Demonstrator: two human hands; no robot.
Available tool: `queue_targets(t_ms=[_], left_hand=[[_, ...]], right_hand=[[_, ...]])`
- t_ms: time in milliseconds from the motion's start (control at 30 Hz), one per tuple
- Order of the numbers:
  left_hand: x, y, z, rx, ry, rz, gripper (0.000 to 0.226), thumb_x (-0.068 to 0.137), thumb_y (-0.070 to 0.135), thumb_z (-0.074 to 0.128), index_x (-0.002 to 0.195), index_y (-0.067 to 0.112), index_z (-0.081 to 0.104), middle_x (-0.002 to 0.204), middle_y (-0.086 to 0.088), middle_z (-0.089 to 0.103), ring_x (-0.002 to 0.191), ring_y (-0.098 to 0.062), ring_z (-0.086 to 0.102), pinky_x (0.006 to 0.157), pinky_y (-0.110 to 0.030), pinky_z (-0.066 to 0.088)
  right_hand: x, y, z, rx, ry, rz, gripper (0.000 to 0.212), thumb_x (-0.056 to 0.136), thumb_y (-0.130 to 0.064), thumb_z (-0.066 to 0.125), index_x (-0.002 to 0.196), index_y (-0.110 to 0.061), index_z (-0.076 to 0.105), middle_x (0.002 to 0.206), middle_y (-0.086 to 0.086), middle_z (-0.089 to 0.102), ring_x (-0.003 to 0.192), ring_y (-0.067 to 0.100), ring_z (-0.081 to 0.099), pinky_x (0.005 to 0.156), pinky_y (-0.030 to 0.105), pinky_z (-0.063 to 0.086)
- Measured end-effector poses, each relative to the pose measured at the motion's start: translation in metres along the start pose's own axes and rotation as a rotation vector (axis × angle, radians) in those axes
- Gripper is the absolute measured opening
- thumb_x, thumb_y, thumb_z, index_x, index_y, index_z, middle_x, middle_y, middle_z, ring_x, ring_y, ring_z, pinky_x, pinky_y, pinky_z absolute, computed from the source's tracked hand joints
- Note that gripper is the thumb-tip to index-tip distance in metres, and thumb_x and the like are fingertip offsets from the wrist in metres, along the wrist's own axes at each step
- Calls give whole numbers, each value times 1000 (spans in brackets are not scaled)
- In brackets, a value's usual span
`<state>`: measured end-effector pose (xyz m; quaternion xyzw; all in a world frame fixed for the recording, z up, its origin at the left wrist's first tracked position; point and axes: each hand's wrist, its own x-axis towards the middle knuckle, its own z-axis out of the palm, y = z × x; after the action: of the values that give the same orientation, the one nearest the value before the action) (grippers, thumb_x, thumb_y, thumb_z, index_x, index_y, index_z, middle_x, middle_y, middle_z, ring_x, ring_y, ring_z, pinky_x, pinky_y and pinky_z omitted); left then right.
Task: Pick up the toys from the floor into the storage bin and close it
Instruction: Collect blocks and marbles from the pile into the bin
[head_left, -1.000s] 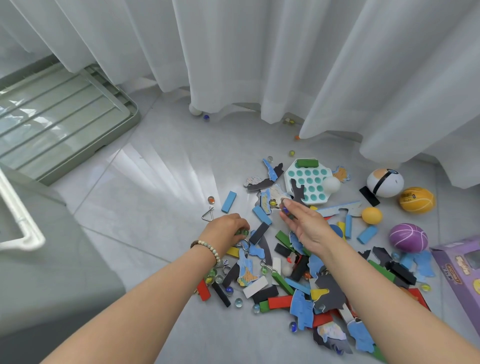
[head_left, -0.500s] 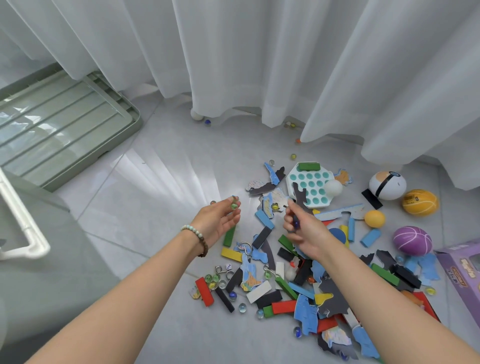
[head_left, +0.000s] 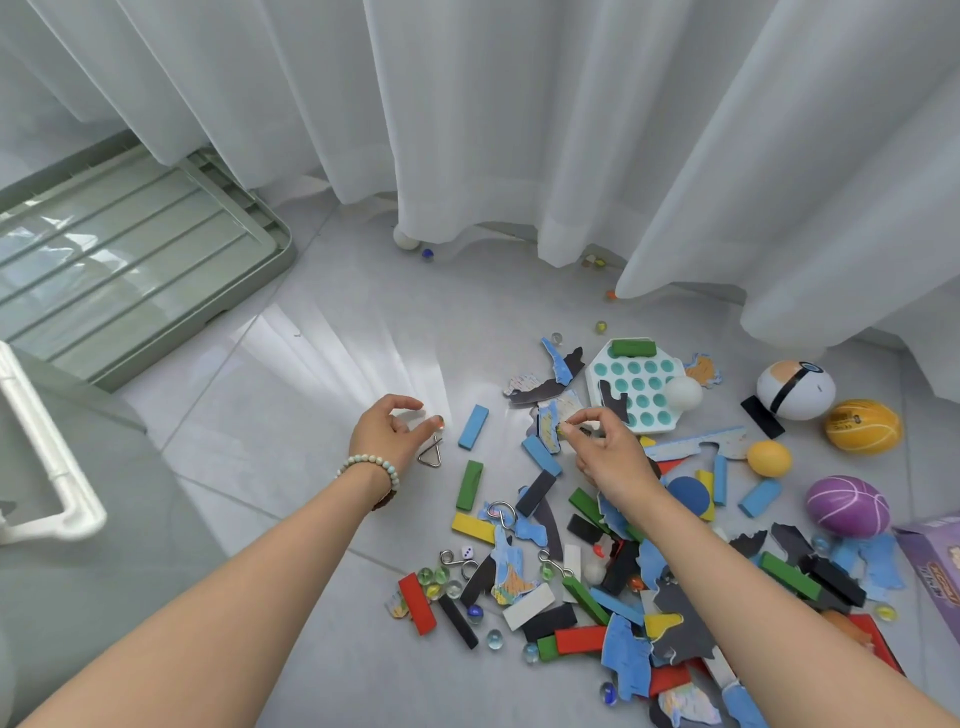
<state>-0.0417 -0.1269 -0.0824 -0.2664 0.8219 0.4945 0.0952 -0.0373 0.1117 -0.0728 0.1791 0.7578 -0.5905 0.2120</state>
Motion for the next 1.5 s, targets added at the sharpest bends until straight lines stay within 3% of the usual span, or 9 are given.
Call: queue_targets(t_ms=[367, 567, 667, 733, 800, 933, 1133, 1300, 1500], left_hand=[[12, -9, 8, 126, -41, 62, 11, 81, 22, 70, 85, 14, 63, 53, 2, 38, 48, -12, 37, 51, -19, 34], [2, 5, 13, -43, -63, -12, 15, 90, 26, 58, 85, 12, 57, 61, 4, 50, 57, -12, 49, 52, -16, 37], [-7, 24, 14, -395, -171, -192, 20, 92, 22, 54, 73, 14, 51, 57, 2, 39, 48, -11, 34, 43, -16, 28], [-14, 36, 15, -613, -227, -321, 21, 90, 19, 50, 70, 16, 45, 57, 3, 37, 43, -10, 30, 43, -19, 22], [-21, 47, 15, -739, -286, -384, 23, 88, 16, 43, 65, 16, 41, 56, 3, 38, 40, -9, 31, 41, -17, 24], [-33, 63, 10, -799, -327, -366, 24, 87, 11, 36, 65, 12, 46, 57, -1, 45, 44, -11, 35, 38, -14, 31], [-49, 44, -1, -423, -307, -215, 43, 97, 36, 42, 61, 14, 50, 59, 1, 48, 49, -10, 39, 45, -18, 37], [-66, 5, -5, -139, -449, -76, 28, 100, 18, 36, 104, 17, 63, 65, 4, 42, 54, -8, 38, 46, -16, 35], [-98, -9, 16, 58, -550, 68, 11, 86, 33, 64, 83, 22, 65, 37, 13, 36, 42, -7, 28, 49, -17, 34]], right_hand=[[12, 3, 1, -438, 63, -34, 16, 91, -35, 55, 98, -21, 52, 69, -12, 52, 49, 3, 36, 50, 26, 28], [10, 2, 2, -614, 88, -52, 16, 91, -38, 55, 98, -23, 54, 92, -9, 57, 85, 10, 54, 59, 24, 36], [5, -6, 5, -223, 18, 19, 20, 95, -30, 52, 97, -11, 56, 68, -3, 50, 55, 6, 46, 47, 18, 33], [-3, -16, 4, 108, -54, 95, 30, 98, -29, 46, 75, -10, 52, 50, -3, 34, 38, 6, 27, 37, 15, 22], [-12, -25, 3, 341, -143, 137, 46, 99, -33, 41, 57, -13, 38, 43, -3, 27, 34, 7, 21, 35, 17, 15], [-26, -42, 1, 783, -340, 154, 30, 94, -23, 32, 71, -13, 48, 49, -3, 34, 33, 6, 26, 34, 17, 14], [-37, -38, 7, 617, -368, 208, 47, 98, -40, 38, 57, -17, 37, 49, -4, 35, 33, 5, 29, 33, 16, 9], [-55, -8, 4, 103, -292, 168, 33, 99, -35, 40, 76, -14, 51, 47, -5, 34, 33, 6, 25, 35, 17, 15], [-67, 9, -17, 46, -210, 170, 28, 99, -32, 42, 83, -13, 55, 46, -5, 28, 33, 6, 22, 39, 17, 18]])
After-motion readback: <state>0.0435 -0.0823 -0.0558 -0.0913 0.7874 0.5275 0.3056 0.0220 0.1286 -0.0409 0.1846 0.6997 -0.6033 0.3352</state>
